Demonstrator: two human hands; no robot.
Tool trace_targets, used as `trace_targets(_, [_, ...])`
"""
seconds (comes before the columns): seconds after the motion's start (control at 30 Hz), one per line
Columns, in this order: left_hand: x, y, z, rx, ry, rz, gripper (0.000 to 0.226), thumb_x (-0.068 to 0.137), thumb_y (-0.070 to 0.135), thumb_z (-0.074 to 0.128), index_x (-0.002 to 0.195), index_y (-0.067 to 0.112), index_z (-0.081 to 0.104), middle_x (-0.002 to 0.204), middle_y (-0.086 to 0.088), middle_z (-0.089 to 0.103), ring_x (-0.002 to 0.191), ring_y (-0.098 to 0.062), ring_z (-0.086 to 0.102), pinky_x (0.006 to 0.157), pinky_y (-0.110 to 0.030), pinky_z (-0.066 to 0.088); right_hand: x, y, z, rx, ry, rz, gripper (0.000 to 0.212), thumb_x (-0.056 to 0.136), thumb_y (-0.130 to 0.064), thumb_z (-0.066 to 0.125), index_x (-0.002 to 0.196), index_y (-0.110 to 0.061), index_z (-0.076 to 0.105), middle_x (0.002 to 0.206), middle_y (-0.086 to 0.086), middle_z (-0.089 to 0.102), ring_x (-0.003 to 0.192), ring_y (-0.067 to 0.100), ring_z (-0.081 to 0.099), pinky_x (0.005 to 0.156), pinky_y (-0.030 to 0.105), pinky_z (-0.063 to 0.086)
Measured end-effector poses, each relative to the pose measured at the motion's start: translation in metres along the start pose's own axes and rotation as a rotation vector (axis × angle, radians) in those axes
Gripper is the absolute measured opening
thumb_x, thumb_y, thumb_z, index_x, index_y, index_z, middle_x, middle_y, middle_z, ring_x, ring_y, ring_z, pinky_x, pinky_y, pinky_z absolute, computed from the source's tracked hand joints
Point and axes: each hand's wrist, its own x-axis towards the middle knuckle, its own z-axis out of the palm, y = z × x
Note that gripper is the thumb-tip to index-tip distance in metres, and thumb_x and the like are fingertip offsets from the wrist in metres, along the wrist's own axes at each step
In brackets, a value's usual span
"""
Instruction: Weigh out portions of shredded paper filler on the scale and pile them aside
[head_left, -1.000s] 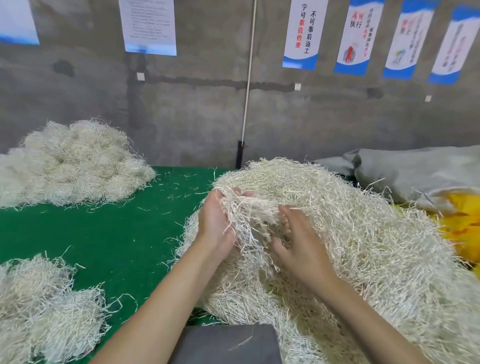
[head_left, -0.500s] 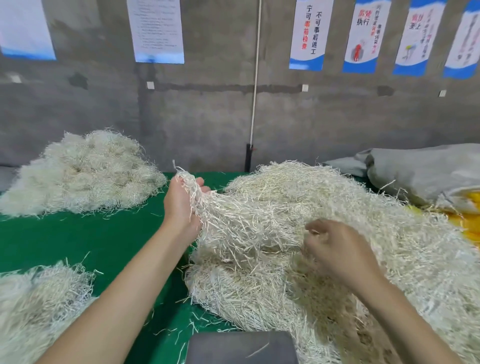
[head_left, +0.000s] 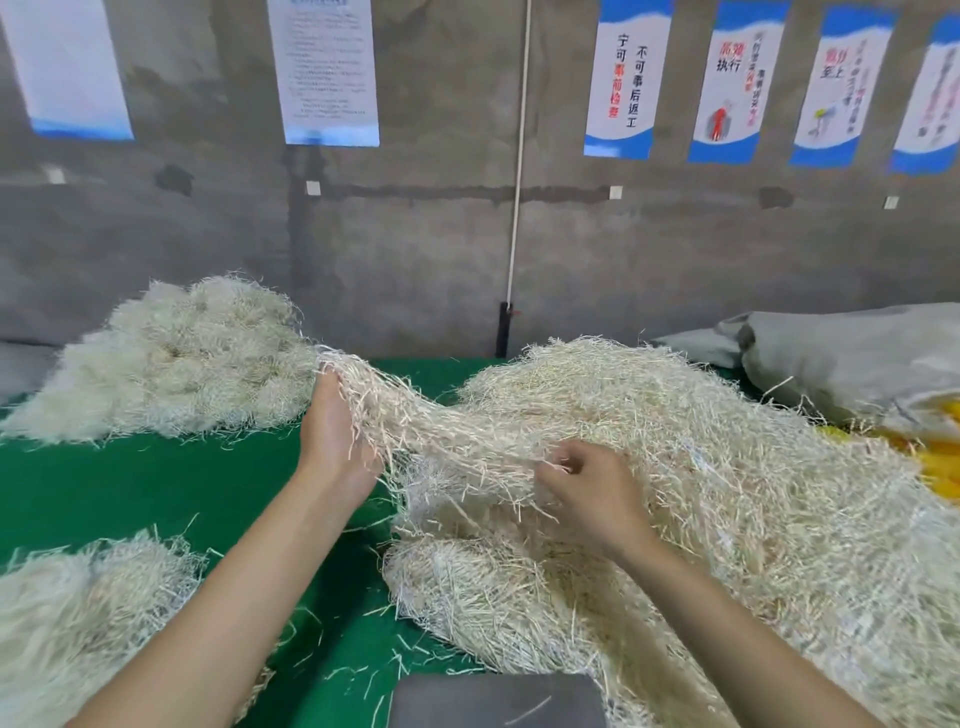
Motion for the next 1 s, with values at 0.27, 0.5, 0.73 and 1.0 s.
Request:
trace_targets(0.27, [0.011, -0.010, 0.000, -0.086, -0.088, -0.041, 0.047, 0.102, 0.041, 0.043, 0.137, 0.010, 0.052, 0.130, -0.007, 0.061, 0.116, -0.026, 0.061, 0.089, -0.045, 0.055, 0.008, 0.039, -0.026, -0.114, -0.021, 0.067, 0.013, 0.090, -0.021, 0.065, 0.079, -0.016, 0.062, 0.056, 0.005, 0.065, 0.036, 0.004, 0.057, 0.034, 0.015, 0.036])
trace_targets(0.5, [0.005, -0.054, -0.006, 1.088, -0.522, 0.308, 0.046, 0.077, 0.053, 0.059, 0.120, 0.037, 0.053, 0.126, 0.005, 0.059, 0.064, 0.006, 0.058, 0.056, -0.019, 0.051, 0.010, 0.028, -0.041, 0.203, 0.166, 0.127, 0.021, 0.090, -0.011, 0.054, 0.069, -0.015, 0.052, 0.058, -0.006, 0.051, 0.049, 0.008, 0.043, 0.045, 0.020, 0.038])
trace_targets(0.73, [0.012, -0.097, -0.012, 1.874, -0.688, 0.454, 0.068, 0.084, 0.044, 0.064, 0.144, 0.027, 0.039, 0.143, 0.006, 0.051, 0.117, -0.015, 0.053, 0.102, -0.032, 0.043, 0.010, 0.012, -0.048, -0.032, 0.167, -0.039, 0.011, 0.085, -0.021, 0.060, 0.075, -0.021, 0.062, 0.055, -0.006, 0.061, 0.037, 0.001, 0.046, 0.038, 0.018, 0.035])
trace_targets(1.0, [0.018, -0.058, -0.036, 1.773, -0.325, 0.886, 0.022, 0.087, 0.010, 0.057, 0.095, 0.027, 0.046, 0.086, 0.010, 0.049, 0.093, -0.018, 0.055, 0.065, -0.026, 0.041, 0.010, 0.069, -0.062, -0.520, 0.076, 0.083, 0.019, 0.091, -0.009, 0.064, 0.076, -0.018, 0.056, 0.065, -0.003, 0.060, 0.055, 0.007, 0.055, 0.042, 0.020, 0.034])
